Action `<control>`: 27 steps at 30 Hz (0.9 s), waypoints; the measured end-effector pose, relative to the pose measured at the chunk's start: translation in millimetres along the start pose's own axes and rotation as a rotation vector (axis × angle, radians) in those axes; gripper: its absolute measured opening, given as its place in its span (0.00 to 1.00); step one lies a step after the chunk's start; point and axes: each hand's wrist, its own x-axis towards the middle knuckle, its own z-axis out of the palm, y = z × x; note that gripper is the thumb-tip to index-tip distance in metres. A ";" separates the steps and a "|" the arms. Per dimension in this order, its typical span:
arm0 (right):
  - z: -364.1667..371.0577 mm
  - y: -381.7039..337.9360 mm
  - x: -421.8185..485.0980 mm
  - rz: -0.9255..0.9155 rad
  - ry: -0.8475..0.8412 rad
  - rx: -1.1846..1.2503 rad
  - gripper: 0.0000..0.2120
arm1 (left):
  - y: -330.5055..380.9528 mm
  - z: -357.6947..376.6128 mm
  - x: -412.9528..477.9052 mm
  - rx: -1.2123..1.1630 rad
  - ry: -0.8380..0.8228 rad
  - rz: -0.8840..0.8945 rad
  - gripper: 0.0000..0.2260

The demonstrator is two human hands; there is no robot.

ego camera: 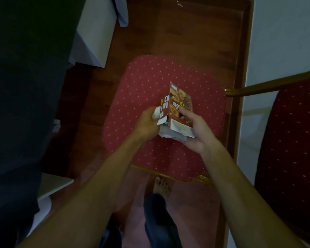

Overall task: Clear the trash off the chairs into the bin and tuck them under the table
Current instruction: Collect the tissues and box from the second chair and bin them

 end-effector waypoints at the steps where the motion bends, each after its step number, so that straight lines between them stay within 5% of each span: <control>1: 4.9 1.4 -2.4 0.000 0.002 0.024 0.24 | 2.0 -6.4 -5.4 -0.066 0.041 -0.026 0.13; 6: 50.8 6.2 -22.5 0.000 0.023 -0.020 0.19 | 28.4 -64.8 -49.4 -0.399 0.056 -0.133 0.24; 16: 259.5 57.0 -132.6 -0.184 -0.090 -0.330 0.12 | 84.3 -272.6 -225.0 -0.711 0.014 -0.082 0.22; 21: 379.3 129.1 -194.5 -0.385 -0.163 -0.535 0.15 | 76.8 -358.6 -332.6 -0.540 0.226 0.082 0.13; 27: 502.8 252.1 -257.2 -0.450 -0.287 -0.763 0.12 | 18.3 -462.7 -463.3 -0.605 0.490 0.106 0.10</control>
